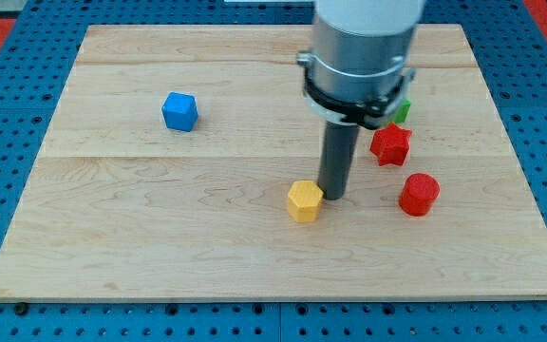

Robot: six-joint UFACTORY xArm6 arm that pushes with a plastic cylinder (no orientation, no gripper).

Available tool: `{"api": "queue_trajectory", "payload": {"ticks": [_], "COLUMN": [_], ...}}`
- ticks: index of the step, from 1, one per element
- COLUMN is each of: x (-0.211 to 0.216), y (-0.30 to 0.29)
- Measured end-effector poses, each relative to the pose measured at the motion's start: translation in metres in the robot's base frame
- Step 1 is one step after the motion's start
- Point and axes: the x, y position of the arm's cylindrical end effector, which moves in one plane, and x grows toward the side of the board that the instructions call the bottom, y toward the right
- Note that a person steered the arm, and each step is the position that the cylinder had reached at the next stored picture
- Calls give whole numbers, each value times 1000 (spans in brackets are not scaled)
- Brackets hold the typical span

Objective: Move the yellow hexagon at the bottom left of the red circle

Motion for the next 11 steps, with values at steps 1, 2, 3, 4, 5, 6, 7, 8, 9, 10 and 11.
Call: {"api": "queue_trajectory", "payload": {"ticks": [1, 2, 3, 4, 5, 6, 7, 8, 9, 10, 11], "x": [-12, -14, 7, 18, -2, 5, 36, 41, 41, 41, 41], "y": [5, -27, -20, 4, -28, -52, -53, -49, -14, 41, 82]}}
